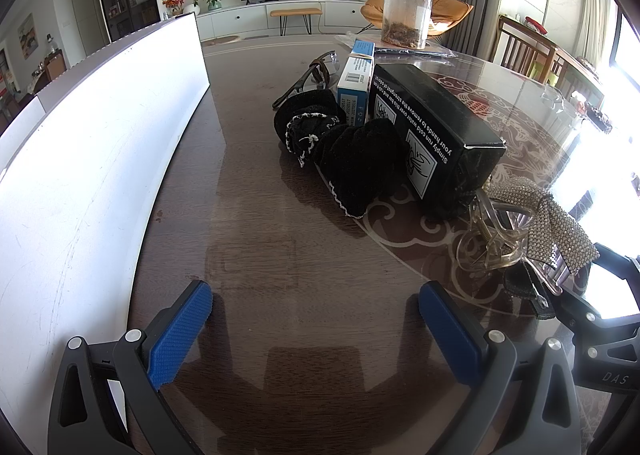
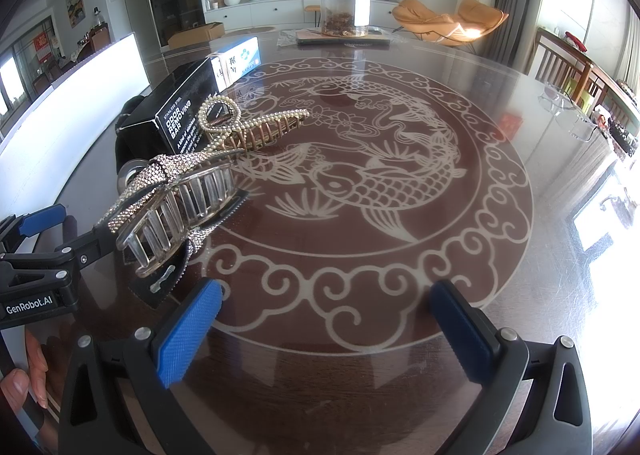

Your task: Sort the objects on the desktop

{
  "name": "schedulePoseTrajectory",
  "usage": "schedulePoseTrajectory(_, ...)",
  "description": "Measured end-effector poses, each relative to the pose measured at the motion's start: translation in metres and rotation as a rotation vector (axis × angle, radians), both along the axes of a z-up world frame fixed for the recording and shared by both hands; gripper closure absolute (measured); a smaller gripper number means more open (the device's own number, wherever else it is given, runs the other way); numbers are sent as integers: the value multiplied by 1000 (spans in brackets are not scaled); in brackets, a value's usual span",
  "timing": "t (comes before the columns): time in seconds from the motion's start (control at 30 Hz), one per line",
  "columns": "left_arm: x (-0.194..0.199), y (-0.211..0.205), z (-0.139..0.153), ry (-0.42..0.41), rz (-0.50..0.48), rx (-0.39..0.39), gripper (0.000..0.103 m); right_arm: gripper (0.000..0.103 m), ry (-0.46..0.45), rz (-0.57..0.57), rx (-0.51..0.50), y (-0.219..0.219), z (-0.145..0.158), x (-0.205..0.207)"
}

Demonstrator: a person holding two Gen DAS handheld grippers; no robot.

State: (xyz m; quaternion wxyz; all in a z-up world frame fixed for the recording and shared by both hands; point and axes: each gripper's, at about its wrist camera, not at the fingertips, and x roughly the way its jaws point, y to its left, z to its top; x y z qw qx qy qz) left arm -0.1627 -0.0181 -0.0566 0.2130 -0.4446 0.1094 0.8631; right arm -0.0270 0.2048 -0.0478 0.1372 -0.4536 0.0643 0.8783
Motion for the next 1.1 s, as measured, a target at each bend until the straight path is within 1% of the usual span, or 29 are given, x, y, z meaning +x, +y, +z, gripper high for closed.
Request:
schedulePoseTrajectory(0.53,-1,0,0,-4,0,-2,0,0,0,0,0,0,0,0)
schedulePoseTrajectory(0.6,-2,2,1,-22,-4,-11,0,0,0,0,0,0,0,0)
schedulePoseTrajectory(0.63,0,0,2,-42,-15,-24,0,0,0,0,0,0,0,0)
schedulePoseTrajectory(0.67,-3,-1,3,-70,-6,-32,0,0,0,0,0,0,0,0)
schedulePoseTrajectory(0.7,-6,-5,5,-85,46,-27,0,0,0,0,0,0,0,0)
schedulePoseTrajectory(0.73,-10,-12,11,-88,89,21,0,0,0,0,0,0,0,0)
schedulePoseTrajectory(0.8,-16,-23,26,-93,102,186,0,0,0,0,0,0,0,0)
schedulePoseTrajectory(0.83,-20,-23,33,-82,108,221,0,0,0,0,0,0,0,0)
schedulePoseTrajectory(0.87,-25,-20,40,-65,120,214,0,0,0,0,0,0,0,0)
schedulePoseTrajectory(0.9,-31,-13,44,-46,134,191,0,0,0,0,0,0,0,0)
schedulePoseTrajectory(0.97,-48,0,45,-25,159,161,0,0,0,0,0,0,0,0)
schedulePoseTrajectory(1.03,-72,14,36,-57,190,134,0,0,0,0,0,0,0,0)
schedulePoseTrajectory(1.1,-92,18,22,-118,229,130,0,0,0,0,0,1,0,0)
